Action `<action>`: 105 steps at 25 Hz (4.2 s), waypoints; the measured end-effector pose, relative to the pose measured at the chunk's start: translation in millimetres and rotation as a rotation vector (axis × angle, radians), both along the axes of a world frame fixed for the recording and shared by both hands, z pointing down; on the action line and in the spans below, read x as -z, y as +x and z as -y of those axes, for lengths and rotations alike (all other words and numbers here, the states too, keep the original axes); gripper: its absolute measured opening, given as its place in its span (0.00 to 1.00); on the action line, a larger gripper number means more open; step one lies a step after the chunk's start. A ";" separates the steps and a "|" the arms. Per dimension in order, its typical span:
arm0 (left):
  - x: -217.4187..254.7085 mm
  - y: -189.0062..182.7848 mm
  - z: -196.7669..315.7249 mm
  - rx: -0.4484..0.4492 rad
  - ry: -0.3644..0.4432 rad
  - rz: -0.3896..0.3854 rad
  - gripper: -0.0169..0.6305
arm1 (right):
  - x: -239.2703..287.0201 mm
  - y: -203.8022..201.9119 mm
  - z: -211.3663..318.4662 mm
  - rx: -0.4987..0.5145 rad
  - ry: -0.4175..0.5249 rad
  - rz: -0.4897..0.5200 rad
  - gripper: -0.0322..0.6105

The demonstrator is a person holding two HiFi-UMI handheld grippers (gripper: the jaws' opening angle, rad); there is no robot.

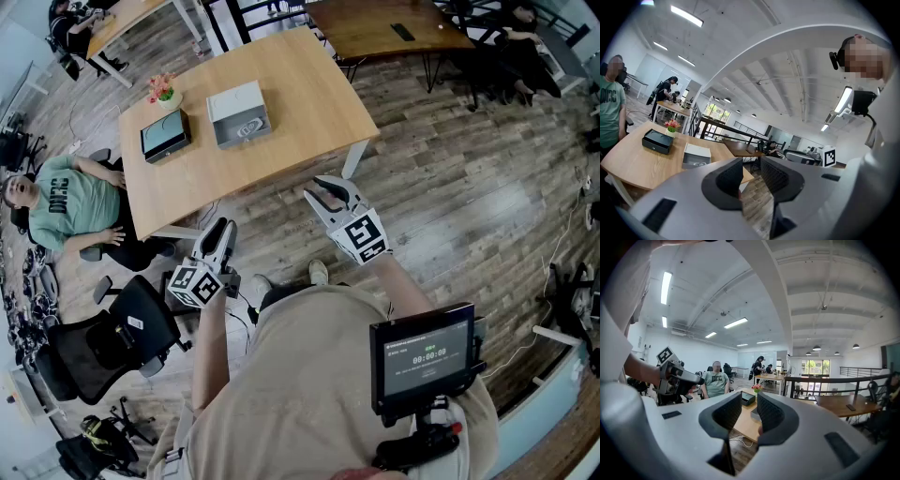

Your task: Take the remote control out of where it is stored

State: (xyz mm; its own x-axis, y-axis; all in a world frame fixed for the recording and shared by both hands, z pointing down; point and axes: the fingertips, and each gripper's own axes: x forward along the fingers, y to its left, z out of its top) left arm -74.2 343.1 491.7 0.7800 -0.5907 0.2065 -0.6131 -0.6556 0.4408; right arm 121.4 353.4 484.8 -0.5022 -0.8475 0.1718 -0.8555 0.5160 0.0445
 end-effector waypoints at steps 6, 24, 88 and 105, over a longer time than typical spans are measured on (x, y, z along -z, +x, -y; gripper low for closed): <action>-3.0 2.7 -1.2 -0.001 0.005 -0.003 0.19 | -0.4 -1.6 -1.9 0.042 -0.026 0.078 0.22; -18.1 -16.7 -15.8 0.089 -0.034 0.001 0.19 | -17.9 10.7 2.4 0.082 -0.028 -0.003 0.22; -67.0 -104.8 362.8 0.007 -0.142 -0.036 0.19 | -57.7 -86.9 400.9 0.181 -0.177 -0.172 0.22; -71.7 -39.0 415.9 0.185 -0.151 0.056 0.19 | -133.5 -39.4 465.6 0.494 -0.279 -0.432 0.29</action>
State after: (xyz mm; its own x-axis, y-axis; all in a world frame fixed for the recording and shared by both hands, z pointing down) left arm -113.2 -72.8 563.4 0.6465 -0.6814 0.3432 -0.7427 -0.4590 0.4876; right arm 82.0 -112.2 618.4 -0.6541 -0.4338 0.6197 -0.4547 0.8802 0.1363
